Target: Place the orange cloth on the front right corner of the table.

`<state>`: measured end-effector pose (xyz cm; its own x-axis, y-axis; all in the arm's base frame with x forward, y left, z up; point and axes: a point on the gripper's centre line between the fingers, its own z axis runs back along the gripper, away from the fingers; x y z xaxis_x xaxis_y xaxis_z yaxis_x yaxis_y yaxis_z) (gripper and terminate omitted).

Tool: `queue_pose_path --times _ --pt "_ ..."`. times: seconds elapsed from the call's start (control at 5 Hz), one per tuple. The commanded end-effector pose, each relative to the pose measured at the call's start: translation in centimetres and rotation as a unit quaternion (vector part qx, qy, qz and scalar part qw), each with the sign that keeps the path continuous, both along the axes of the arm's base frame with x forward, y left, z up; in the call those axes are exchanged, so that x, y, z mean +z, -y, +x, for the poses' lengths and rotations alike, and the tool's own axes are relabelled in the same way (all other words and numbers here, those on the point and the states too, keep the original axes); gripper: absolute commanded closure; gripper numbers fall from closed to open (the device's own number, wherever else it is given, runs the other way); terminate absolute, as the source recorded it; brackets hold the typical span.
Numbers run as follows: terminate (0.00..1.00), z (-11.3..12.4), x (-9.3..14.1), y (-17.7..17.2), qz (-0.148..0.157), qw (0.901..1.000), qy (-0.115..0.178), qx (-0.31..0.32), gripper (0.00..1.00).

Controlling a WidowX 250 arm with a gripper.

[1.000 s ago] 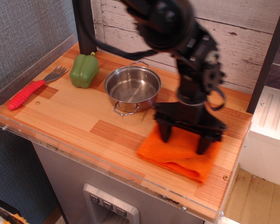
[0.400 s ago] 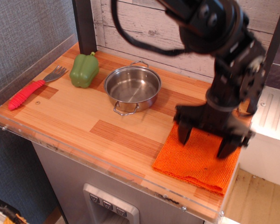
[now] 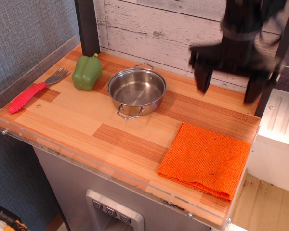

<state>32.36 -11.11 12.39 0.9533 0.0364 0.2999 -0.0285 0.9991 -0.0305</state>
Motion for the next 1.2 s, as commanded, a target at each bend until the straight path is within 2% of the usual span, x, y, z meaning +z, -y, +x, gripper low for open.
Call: queue_pose_path --times 0.0,0.2,0.4,0.6,1.0 --pt "0.00 -2.7 3.4 -5.9 -0.022 0.9971 -0.035 -0.063 0.00" --pt "0.00 -3.5 2.4 -9.2 0.005 0.9959 -0.059 -0.068 0.00" --pt "0.00 -4.2 2.1 -10.8 0.018 0.9962 -0.063 -0.057 0.00" --pt "0.00 -5.0 2.1 -11.4 0.013 0.9973 -0.058 -0.044 0.00" --pt "0.00 -5.0 2.1 -11.4 0.013 0.9973 -0.058 -0.044 0.00"
